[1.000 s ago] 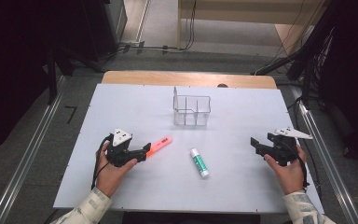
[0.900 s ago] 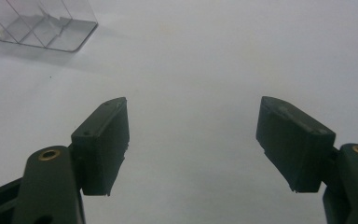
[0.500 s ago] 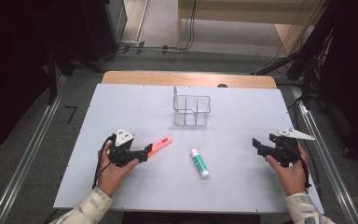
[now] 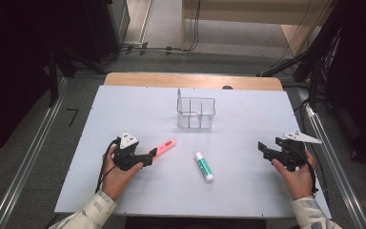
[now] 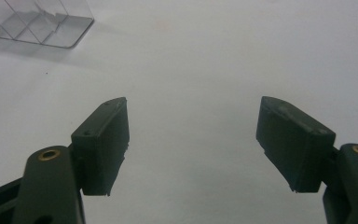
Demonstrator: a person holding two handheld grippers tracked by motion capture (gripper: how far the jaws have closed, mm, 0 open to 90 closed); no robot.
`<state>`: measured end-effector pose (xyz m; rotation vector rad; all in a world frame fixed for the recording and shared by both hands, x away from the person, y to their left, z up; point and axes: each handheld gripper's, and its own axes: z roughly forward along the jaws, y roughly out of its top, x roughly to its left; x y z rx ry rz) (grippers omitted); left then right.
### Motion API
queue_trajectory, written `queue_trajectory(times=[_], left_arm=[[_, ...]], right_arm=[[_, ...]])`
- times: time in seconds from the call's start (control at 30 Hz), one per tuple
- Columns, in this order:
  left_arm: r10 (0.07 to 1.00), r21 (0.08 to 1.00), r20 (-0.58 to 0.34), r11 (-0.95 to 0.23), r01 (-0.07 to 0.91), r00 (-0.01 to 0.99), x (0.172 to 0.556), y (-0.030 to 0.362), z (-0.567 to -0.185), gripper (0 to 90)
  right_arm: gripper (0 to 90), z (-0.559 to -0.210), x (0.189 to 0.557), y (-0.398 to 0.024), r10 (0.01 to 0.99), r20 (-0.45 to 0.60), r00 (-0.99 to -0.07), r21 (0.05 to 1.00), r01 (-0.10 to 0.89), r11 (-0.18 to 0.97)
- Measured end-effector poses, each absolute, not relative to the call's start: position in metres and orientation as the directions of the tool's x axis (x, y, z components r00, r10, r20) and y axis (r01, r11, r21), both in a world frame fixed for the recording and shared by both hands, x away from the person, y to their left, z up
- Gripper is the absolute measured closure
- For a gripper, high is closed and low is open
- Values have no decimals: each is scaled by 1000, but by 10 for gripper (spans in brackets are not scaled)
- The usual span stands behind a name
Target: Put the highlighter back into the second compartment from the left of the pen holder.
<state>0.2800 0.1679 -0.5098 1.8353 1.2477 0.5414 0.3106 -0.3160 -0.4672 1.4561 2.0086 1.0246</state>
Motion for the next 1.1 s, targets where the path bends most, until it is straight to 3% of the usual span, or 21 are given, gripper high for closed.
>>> queue_trajectory(times=[1.1], left_arm=[[891, 780, -80, -224, 584, 448, 282, 159, -518, 193]], right_arm=[[237, -468, 305, -329, 947, 73, -314, 780, 609, 142]])
